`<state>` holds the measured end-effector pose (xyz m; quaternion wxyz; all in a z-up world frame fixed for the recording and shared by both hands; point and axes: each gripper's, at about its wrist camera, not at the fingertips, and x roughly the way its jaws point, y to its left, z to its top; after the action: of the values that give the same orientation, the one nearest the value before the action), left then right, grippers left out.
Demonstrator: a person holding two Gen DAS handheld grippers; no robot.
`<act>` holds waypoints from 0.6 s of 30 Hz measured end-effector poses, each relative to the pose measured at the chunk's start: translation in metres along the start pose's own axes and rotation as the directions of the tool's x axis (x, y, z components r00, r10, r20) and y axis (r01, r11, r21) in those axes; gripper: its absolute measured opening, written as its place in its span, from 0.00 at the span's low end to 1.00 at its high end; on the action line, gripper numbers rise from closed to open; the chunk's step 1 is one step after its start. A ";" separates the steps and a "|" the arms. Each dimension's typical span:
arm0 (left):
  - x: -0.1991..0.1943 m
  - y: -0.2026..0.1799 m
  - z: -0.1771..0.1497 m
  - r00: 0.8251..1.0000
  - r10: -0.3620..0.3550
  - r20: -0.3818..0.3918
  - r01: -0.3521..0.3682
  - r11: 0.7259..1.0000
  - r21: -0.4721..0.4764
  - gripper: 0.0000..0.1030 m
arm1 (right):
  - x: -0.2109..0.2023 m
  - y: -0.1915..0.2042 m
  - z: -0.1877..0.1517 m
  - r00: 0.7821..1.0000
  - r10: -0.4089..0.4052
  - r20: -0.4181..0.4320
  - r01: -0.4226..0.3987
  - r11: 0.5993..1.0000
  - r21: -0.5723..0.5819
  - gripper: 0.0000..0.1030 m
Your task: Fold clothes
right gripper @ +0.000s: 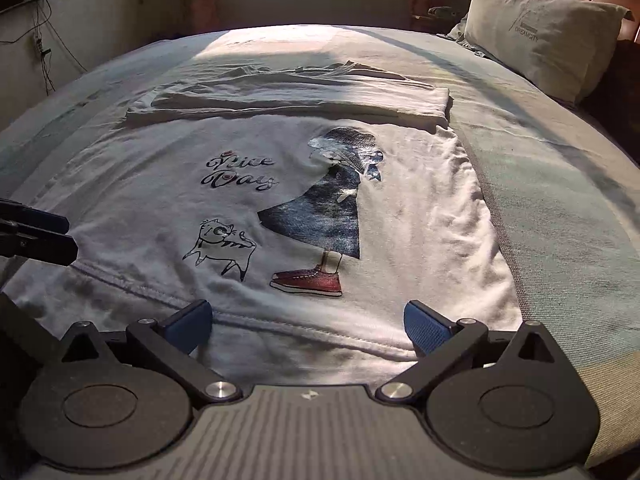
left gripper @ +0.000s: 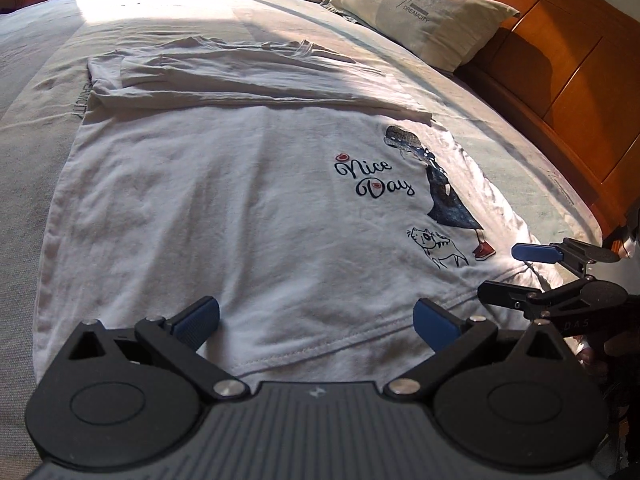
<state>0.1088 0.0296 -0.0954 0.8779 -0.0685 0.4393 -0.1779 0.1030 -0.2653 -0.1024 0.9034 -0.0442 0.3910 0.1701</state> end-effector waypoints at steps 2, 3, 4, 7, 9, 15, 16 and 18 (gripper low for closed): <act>0.000 -0.004 0.000 0.999 0.038 -0.007 -0.038 0.999 0.027 0.99 | -0.004 -0.006 0.006 1.000 0.010 -0.001 -0.010 0.998 0.055 1.00; 0.000 -0.006 -0.001 0.998 0.056 -0.006 -0.056 0.998 0.040 0.99 | -0.005 -0.012 0.011 0.999 0.029 0.014 -0.030 0.995 0.091 1.00; -0.001 -0.007 -0.001 0.998 0.068 -0.008 -0.068 0.997 0.046 0.99 | -0.006 -0.019 0.017 0.998 0.051 0.037 -0.056 0.990 0.131 1.00; -0.005 -0.010 0.000 0.995 0.095 -0.006 -0.095 0.993 0.066 0.99 | 0.001 -0.036 0.037 0.989 0.118 0.087 -0.135 0.967 0.215 1.00; -0.007 -0.009 0.002 0.995 0.097 -0.002 -0.097 0.993 0.074 0.99 | 0.012 -0.044 0.048 0.983 0.156 0.099 -0.176 0.952 0.249 1.00; -0.008 0.008 0.000 0.991 0.133 -0.022 -0.132 0.990 0.041 0.99 | 0.039 -0.077 0.046 0.979 0.176 0.104 -0.200 0.924 0.325 1.00; -0.007 0.012 -0.002 0.991 0.134 -0.031 -0.133 0.991 0.029 0.99 | 0.036 -0.085 0.042 0.982 0.152 0.108 -0.180 0.927 0.329 1.00; -0.007 0.014 -0.005 0.992 0.121 -0.015 -0.121 0.992 0.036 0.99 | 0.027 -0.098 0.038 0.992 0.089 0.091 -0.115 0.934 0.340 0.99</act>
<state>0.1047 0.0457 -0.0965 0.8844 -0.0249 0.4469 -0.1325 0.1795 -0.3417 -0.1010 0.9011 0.1410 0.3827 0.1472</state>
